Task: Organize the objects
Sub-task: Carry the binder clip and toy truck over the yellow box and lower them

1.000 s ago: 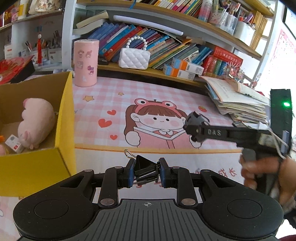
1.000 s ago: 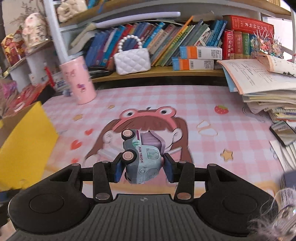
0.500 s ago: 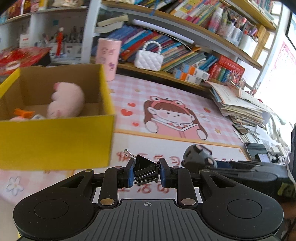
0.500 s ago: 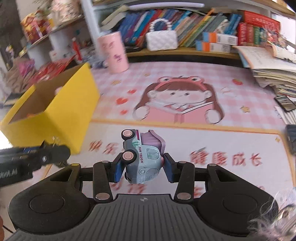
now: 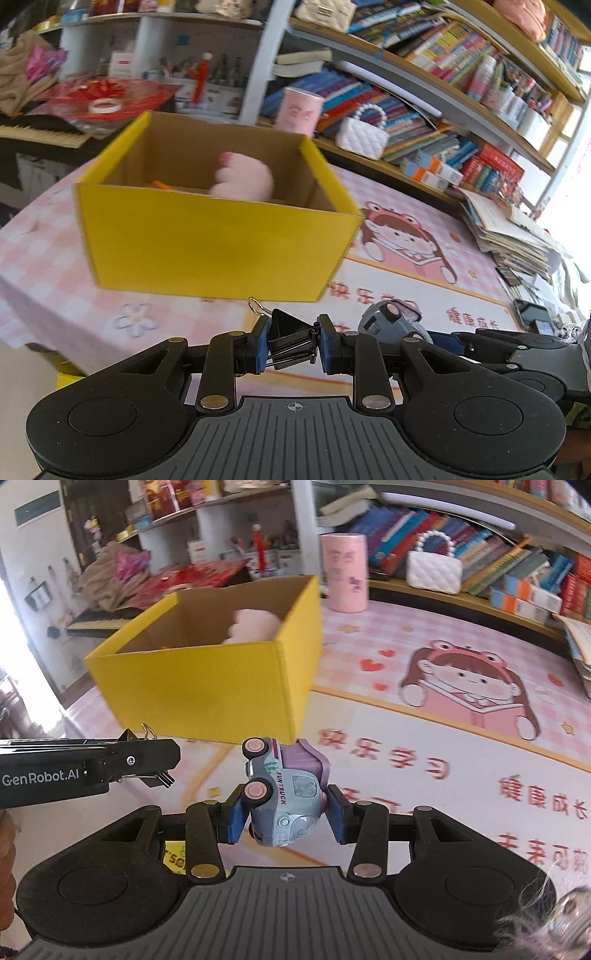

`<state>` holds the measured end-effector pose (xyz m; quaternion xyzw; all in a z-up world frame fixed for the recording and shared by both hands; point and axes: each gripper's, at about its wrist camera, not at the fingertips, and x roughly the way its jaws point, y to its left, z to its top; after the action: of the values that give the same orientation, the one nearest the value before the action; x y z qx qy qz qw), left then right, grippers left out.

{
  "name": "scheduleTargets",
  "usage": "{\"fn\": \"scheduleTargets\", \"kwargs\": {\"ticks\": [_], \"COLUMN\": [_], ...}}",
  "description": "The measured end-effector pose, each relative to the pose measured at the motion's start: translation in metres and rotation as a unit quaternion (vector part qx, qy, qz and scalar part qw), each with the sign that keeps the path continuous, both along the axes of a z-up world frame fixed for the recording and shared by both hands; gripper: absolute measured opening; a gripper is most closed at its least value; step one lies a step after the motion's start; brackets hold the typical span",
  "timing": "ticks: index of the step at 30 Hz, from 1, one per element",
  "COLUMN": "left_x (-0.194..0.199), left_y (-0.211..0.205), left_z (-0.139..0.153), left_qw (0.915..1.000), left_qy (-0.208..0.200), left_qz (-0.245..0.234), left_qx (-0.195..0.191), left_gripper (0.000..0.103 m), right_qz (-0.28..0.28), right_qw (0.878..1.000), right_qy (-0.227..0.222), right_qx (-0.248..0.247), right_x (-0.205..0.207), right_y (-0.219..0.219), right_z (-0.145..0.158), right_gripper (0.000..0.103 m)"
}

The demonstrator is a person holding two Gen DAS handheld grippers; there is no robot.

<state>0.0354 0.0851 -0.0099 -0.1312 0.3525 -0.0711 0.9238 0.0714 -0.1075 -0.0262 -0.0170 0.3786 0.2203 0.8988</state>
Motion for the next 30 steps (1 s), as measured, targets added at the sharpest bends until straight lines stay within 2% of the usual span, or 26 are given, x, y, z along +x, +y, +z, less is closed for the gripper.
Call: {"fn": "scheduleTargets", "kwargs": {"ticks": [10, 21, 30], "left_x": [-0.023, -0.026, -0.005], "left_y": [0.040, 0.057, 0.066], "left_z": [0.003, 0.010, 0.031], "left_qw": [0.9996, 0.9990, 0.9956], "left_qy": [-0.010, -0.029, -0.080], "left_qz": [0.028, 0.034, 0.049], "left_qx": [0.000, -0.002, -0.001], "left_gripper": [0.024, 0.024, 0.025], "right_qz": [0.025, 0.033, 0.034], "right_qw": [1.000, 0.999, 0.997], "right_qy": [-0.014, -0.035, -0.075], "right_qx": [-0.002, -0.007, -0.011], "right_x": [-0.018, -0.023, -0.007], "right_y": [0.042, 0.063, 0.069], "right_z": [0.005, 0.013, 0.032], "right_gripper": [0.042, 0.042, 0.041]}}
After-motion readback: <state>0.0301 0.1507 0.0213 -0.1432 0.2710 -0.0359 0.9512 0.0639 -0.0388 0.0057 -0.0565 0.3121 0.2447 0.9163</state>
